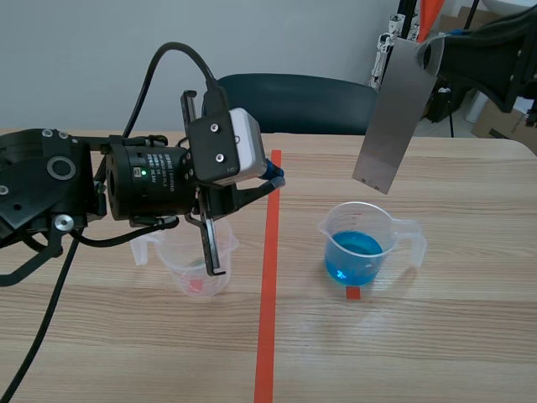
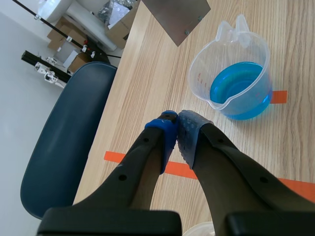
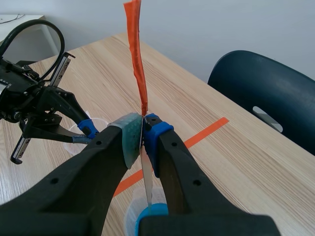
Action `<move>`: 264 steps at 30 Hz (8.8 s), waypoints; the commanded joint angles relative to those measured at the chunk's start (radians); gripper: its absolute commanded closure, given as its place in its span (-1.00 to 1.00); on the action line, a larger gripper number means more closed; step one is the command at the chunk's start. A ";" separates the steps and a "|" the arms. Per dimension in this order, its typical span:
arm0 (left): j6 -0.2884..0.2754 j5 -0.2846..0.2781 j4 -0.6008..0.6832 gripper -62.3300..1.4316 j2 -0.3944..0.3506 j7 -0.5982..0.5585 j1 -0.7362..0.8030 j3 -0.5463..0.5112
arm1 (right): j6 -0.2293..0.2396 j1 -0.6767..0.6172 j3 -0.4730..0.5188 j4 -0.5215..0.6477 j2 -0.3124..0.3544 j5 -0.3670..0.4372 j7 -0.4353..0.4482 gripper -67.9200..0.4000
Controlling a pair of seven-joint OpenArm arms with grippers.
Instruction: Do the redox reaction experiment. move the plate over the left beaker
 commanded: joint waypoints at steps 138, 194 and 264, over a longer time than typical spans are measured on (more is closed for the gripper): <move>0.203 -0.131 -0.413 0.29 0.268 -1.142 0.854 -0.744 | -0.088 0.198 0.021 0.011 -0.864 -0.249 -0.640 0.97; 0.202 -0.131 -0.413 -1.00 0.268 -1.256 0.853 -0.744 | -0.088 0.195 0.021 0.010 -0.884 -0.278 -0.718 0.97; 0.202 -0.131 -0.413 -1.00 0.268 -1.256 0.853 -0.744 | -0.087 0.195 0.021 0.010 -0.884 -0.279 -0.718 0.97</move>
